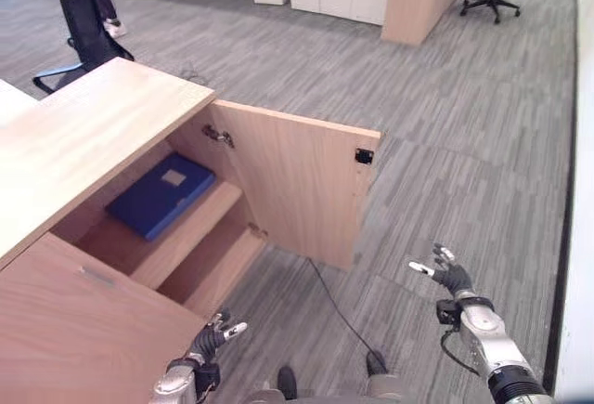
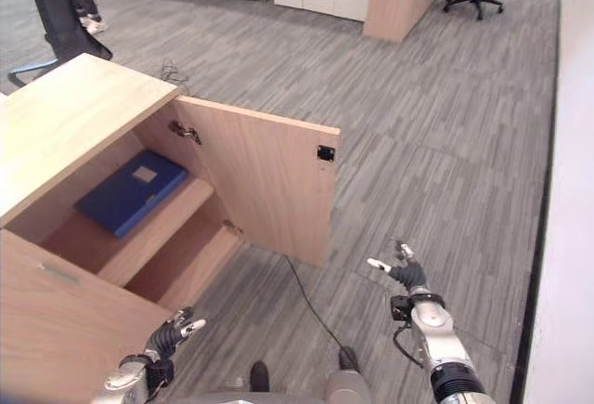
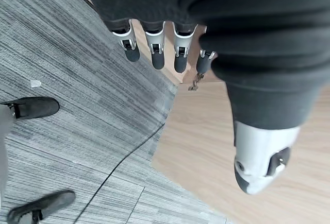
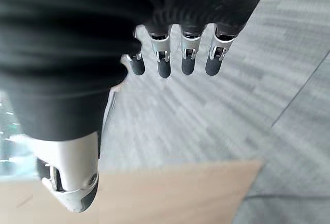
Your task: Put the empty folder in the office cabinet
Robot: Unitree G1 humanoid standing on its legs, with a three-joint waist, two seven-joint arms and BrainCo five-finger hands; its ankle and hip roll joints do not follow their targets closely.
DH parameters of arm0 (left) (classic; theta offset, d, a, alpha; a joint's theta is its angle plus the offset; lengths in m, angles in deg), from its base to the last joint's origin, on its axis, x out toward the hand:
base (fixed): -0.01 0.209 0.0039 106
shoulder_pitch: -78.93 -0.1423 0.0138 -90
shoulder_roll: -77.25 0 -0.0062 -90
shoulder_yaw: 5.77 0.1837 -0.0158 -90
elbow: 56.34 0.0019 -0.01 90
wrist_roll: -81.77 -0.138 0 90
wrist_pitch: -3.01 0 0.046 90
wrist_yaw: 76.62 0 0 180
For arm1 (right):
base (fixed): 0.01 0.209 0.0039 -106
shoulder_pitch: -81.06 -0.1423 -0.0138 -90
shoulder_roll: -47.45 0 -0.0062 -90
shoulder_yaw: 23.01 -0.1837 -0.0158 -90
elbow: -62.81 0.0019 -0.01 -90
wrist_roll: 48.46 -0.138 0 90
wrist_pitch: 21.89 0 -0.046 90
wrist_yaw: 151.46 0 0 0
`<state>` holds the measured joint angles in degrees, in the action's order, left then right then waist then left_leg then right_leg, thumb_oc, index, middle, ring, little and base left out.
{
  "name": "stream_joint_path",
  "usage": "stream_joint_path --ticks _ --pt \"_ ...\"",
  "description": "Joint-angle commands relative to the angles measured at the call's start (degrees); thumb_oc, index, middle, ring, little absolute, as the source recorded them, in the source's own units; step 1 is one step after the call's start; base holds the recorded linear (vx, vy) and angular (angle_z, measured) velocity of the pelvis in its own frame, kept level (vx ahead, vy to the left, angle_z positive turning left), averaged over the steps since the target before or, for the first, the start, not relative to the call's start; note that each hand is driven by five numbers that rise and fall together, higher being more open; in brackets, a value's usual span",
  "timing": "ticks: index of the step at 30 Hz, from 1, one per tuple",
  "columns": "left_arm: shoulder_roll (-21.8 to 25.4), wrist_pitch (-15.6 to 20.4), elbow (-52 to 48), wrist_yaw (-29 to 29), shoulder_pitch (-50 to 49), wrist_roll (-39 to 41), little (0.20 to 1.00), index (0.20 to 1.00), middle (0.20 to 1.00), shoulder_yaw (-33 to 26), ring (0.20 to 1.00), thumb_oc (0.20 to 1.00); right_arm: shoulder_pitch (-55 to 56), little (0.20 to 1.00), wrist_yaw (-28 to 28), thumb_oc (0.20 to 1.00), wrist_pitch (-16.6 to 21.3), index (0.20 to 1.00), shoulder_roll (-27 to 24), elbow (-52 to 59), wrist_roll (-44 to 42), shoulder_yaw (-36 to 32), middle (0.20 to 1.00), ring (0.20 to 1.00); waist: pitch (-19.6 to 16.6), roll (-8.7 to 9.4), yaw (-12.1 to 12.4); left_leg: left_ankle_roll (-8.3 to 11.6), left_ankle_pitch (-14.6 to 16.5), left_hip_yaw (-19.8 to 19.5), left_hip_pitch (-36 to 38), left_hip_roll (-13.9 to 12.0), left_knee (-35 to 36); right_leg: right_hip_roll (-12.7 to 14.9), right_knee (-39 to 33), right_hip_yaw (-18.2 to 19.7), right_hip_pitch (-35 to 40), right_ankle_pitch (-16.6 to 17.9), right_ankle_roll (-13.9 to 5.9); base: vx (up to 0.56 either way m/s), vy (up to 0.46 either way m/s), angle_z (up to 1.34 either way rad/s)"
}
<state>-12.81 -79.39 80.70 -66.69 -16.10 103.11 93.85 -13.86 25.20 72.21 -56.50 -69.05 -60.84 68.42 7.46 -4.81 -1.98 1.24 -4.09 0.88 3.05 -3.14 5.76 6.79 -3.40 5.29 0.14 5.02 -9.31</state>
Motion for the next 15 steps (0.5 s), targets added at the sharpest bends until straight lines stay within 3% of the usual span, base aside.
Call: stream_joint_path --ticks 1,7,15 --pt "4.12 3.09 -2.04 1.21 -0.42 -0.67 1.0 1.0 1.0 0.13 1.0 1.0 -6.73 1.0 -1.74 1.0 2.65 1.0 -3.88 -0.7 -1.26 -3.59 1.0 1.0 -0.99 3.89 1.11 1.33 9.44 1.04 6.41 3.19 -1.41 4.28 5.54 1.41 -6.02 -3.06 -3.69 0.13 -0.104 0.61" --pt "5.68 2.46 -3.39 2.48 -1.23 1.6 1.0 1.0 1.0 1.59 1.0 1.0 -15.12 1.0 -1.0 1.0 2.53 1.0 -13.74 -9.69 -4.71 -3.09 1.0 1.0 -2.01 2.88 2.82 3.12 8.84 -1.89 5.93 0.92 -1.74 3.29 5.36 -2.28 -3.62 -4.22 -2.36 0.09 -0.147 0.16" --pt "6.07 1.82 -4.14 2.99 -1.38 3.56 1.0 1.0 1.0 3.66 1.0 1.0 -26.48 1.0 -0.52 1.0 2.49 1.0 -20.49 -15.33 -7.31 1.77 1.0 1.0 -1.88 2.14 4.54 5.84 7.22 -5.14 4.87 -2.47 -2.33 1.27 4.95 -6.8 -0.69 -6.86 -0.09 0.07 -0.142 0.38"
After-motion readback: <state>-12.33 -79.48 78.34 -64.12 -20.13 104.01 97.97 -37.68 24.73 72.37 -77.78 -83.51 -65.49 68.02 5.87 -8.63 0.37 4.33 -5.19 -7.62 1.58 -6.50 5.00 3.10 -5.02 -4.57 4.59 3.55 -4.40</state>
